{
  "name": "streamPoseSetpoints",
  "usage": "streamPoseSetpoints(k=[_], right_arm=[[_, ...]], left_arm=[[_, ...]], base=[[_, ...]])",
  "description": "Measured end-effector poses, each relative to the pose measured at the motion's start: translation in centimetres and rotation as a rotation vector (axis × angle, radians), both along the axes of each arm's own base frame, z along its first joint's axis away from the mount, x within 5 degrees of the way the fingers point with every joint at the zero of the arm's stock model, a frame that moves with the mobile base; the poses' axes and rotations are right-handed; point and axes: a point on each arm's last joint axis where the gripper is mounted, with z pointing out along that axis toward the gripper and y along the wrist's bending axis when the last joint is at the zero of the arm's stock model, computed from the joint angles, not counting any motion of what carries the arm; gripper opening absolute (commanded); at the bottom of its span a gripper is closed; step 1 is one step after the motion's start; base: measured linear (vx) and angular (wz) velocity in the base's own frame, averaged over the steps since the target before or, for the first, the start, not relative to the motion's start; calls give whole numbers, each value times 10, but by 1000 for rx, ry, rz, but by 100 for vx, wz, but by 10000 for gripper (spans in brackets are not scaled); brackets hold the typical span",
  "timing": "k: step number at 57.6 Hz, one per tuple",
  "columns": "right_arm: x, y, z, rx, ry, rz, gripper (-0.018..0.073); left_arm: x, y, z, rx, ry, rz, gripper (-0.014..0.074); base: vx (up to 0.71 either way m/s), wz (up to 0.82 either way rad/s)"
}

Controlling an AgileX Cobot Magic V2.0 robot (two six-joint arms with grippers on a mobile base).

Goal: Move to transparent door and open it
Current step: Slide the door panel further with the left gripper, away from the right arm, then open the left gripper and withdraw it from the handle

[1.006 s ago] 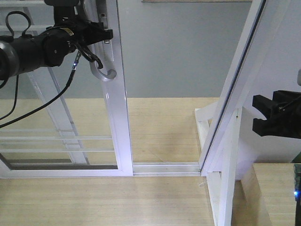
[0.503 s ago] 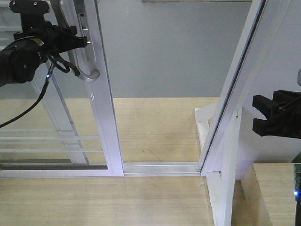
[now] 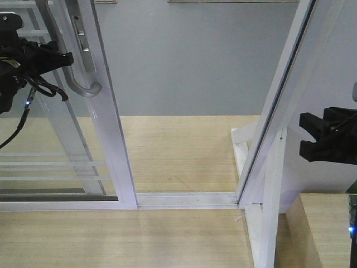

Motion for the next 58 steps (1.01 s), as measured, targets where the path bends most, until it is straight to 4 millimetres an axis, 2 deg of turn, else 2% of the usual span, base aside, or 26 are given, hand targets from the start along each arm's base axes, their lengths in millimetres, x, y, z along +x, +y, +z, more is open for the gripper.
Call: streamPoseSetpoints(k=[8,27,41,58], right_arm=[[0,0,0,0,0,0,333],[0,0,0,0,1,0,333],[-1,0,-1,-1,12,4,333],[-1,1,-2,-2,22,8,333]], left_arm=[[-3,0,12,-3,-43,0,381],[-1,2,21,11,-160,19,381],[9,18,7,22,-143,63,381],[11,19,3,-42,-143,65,381]], base=[[0,0],[0,0],[0,0],[0,0]])
